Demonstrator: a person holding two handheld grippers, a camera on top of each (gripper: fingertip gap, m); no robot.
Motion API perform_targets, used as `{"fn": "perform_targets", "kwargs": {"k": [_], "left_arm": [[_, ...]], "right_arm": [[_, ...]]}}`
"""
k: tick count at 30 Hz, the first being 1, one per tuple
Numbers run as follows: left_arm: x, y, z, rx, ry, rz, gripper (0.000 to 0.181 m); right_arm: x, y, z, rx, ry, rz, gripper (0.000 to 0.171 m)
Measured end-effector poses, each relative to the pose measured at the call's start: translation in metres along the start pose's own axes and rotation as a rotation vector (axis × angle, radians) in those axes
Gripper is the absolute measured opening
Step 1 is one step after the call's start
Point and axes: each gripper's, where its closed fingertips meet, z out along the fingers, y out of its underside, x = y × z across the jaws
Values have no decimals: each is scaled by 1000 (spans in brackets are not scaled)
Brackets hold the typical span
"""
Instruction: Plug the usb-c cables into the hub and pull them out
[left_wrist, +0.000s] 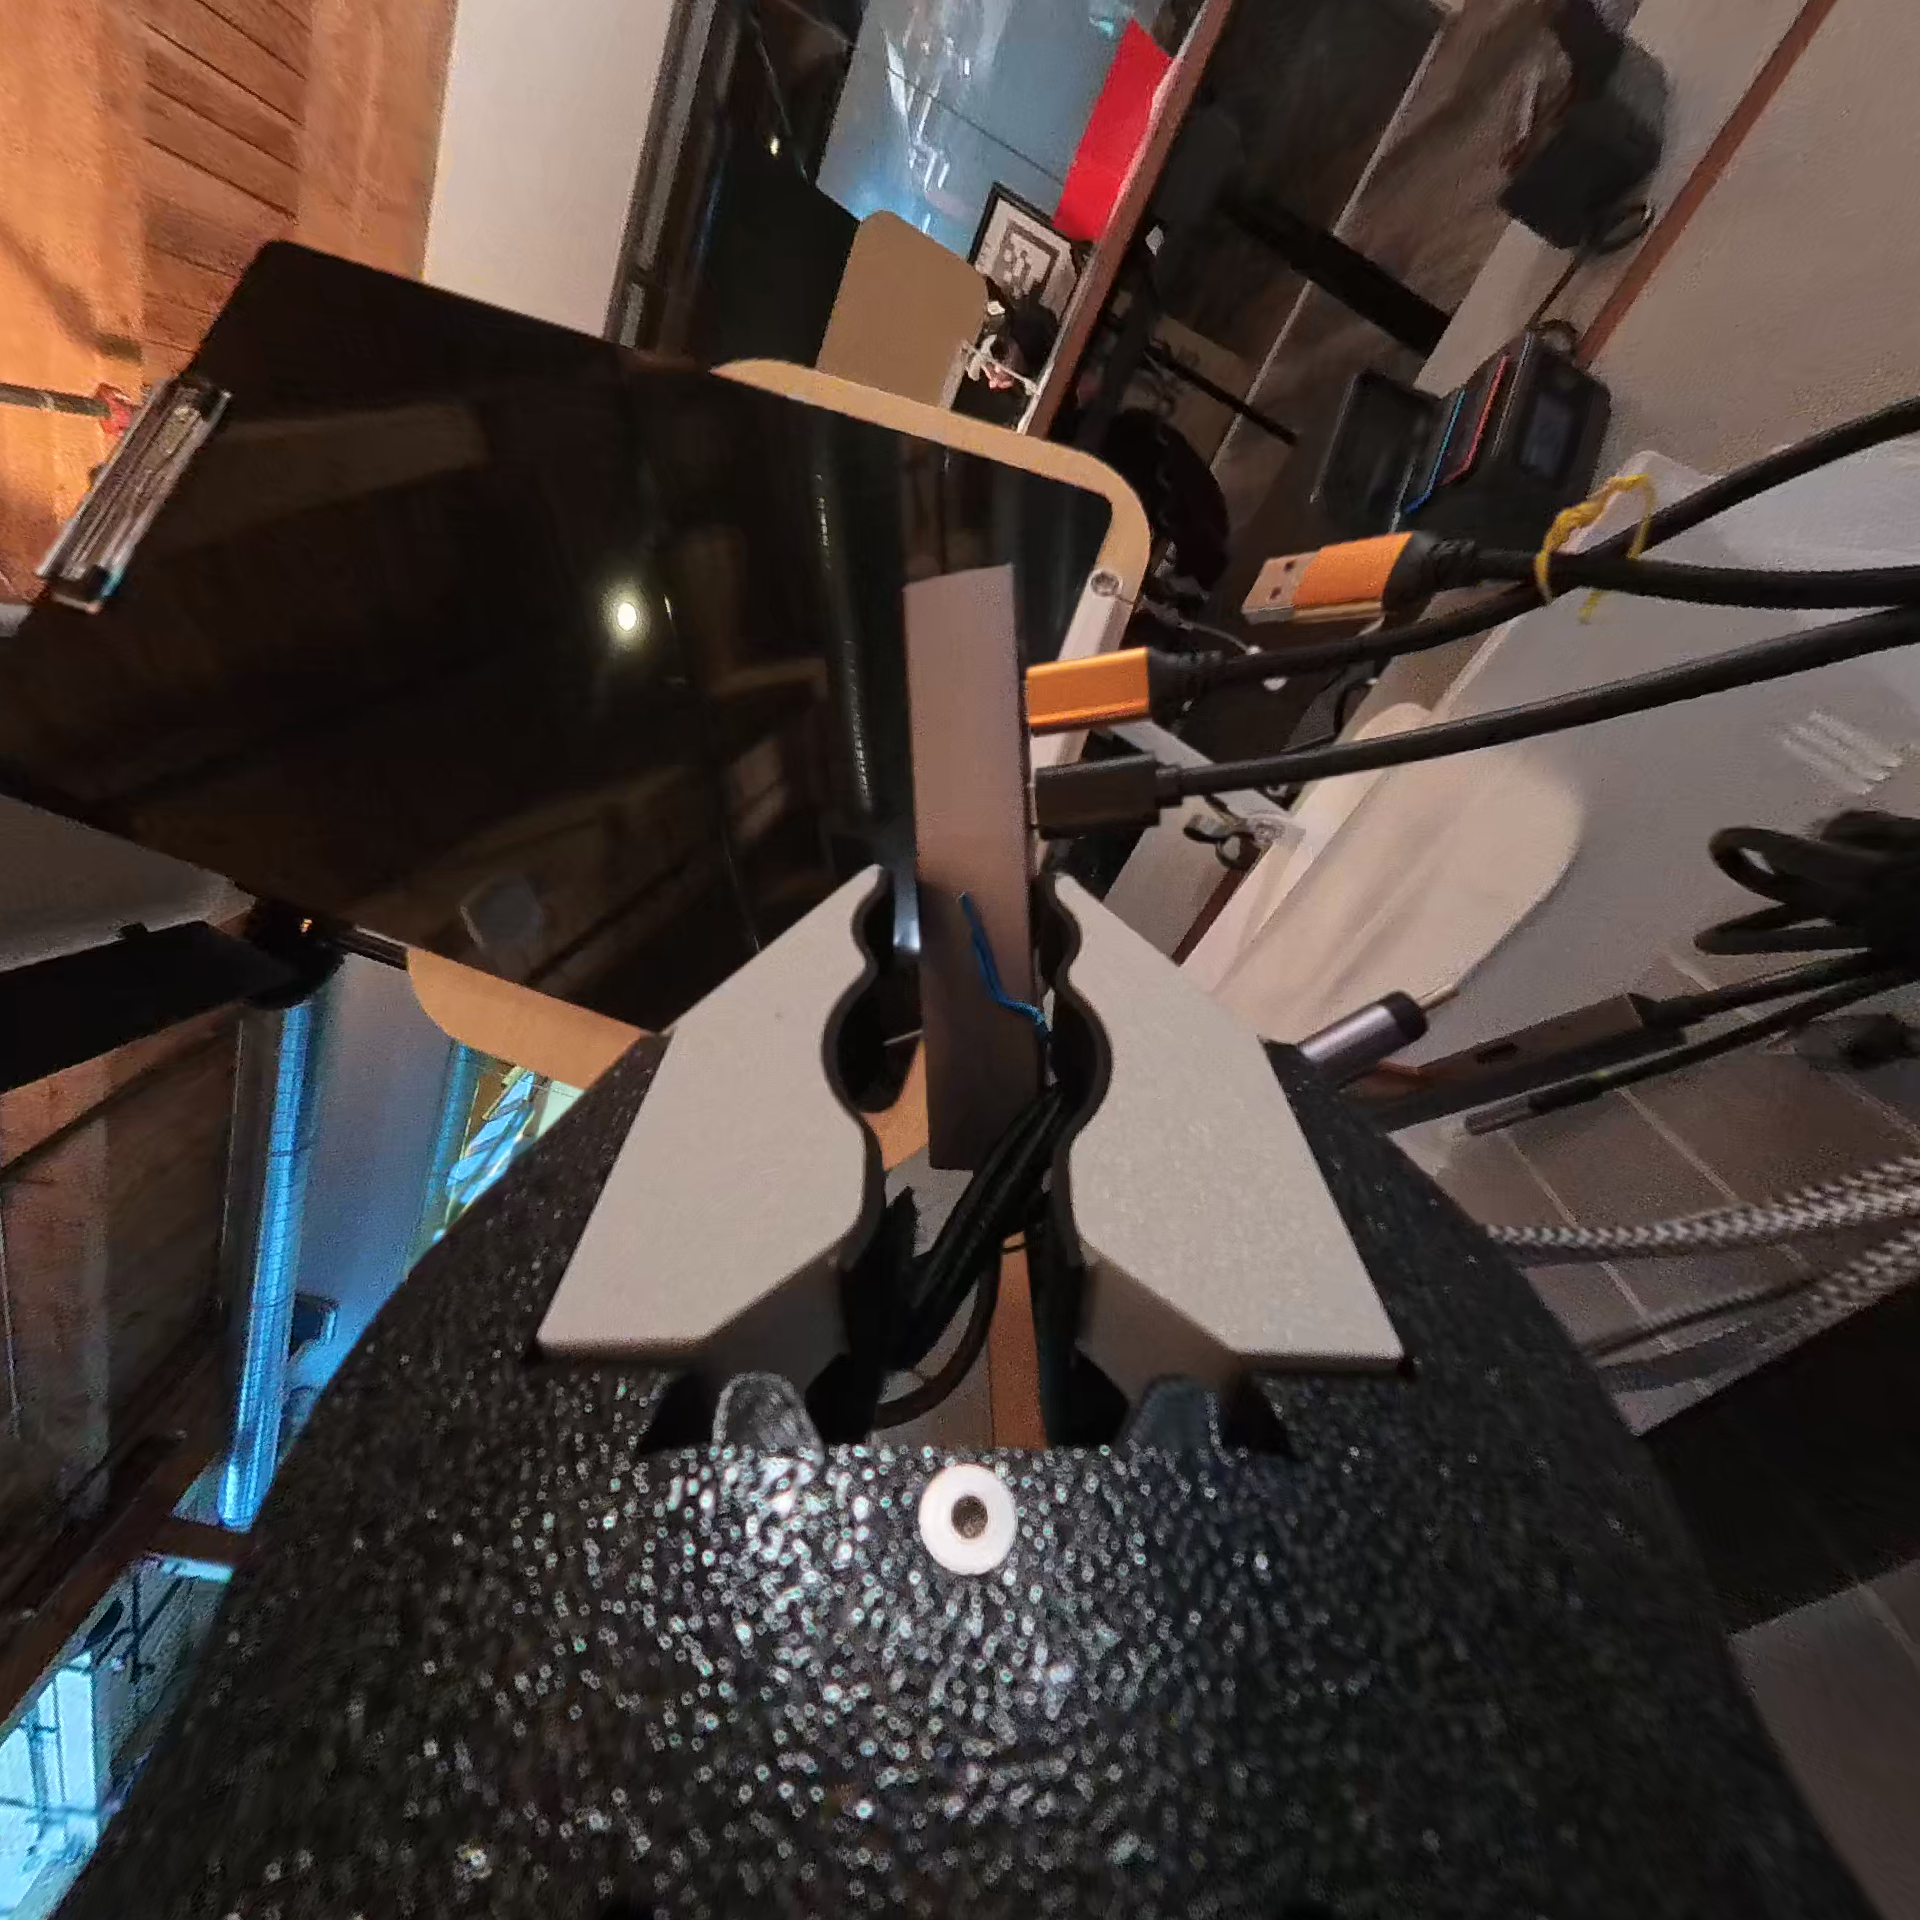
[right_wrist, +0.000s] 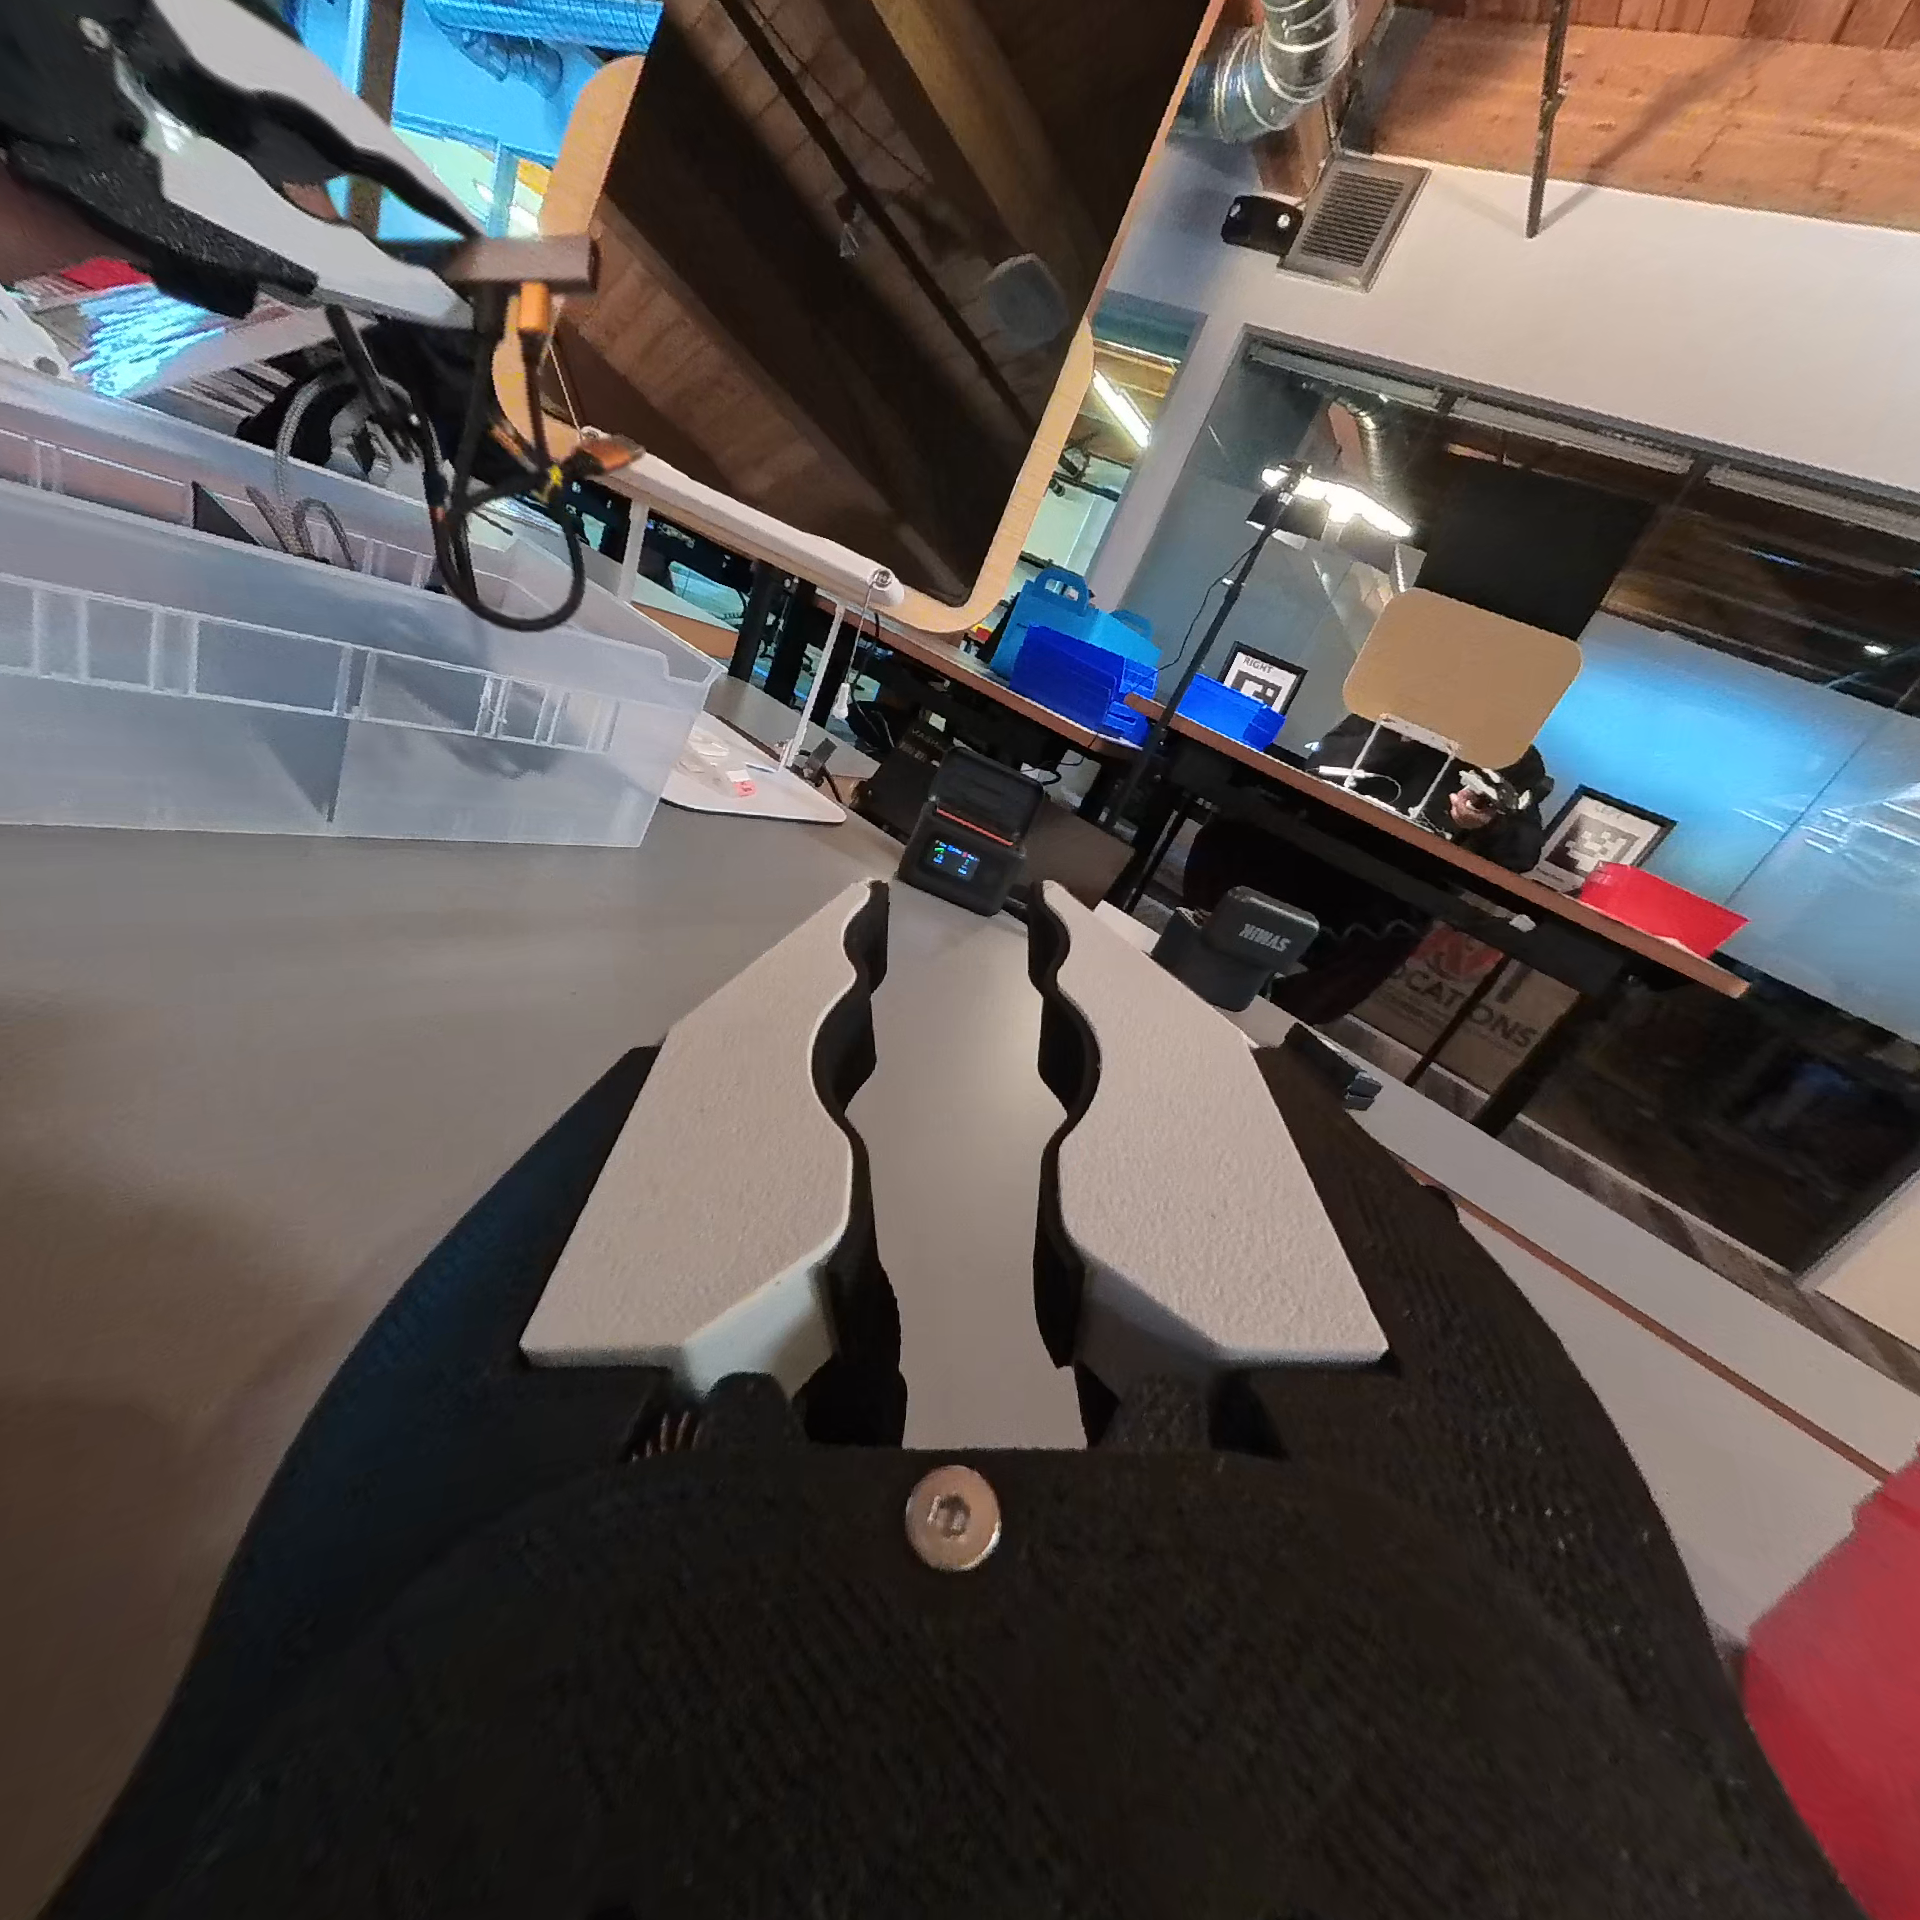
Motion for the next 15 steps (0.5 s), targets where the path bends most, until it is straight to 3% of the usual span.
{"fn": "perform_targets", "kwargs": {"k": [6,9,15], "left_arm": [[20,10,11,-76,99,-17,25],[30,9,13,-87,184,-75,0],[42,30,25,-229,342,-194,0]], "right_arm": [[-1,1,1,-3,-4,5,26],[-1,1,1,-5,-6,6,26],[-3,1,2,-8,-15,9,26]]}}
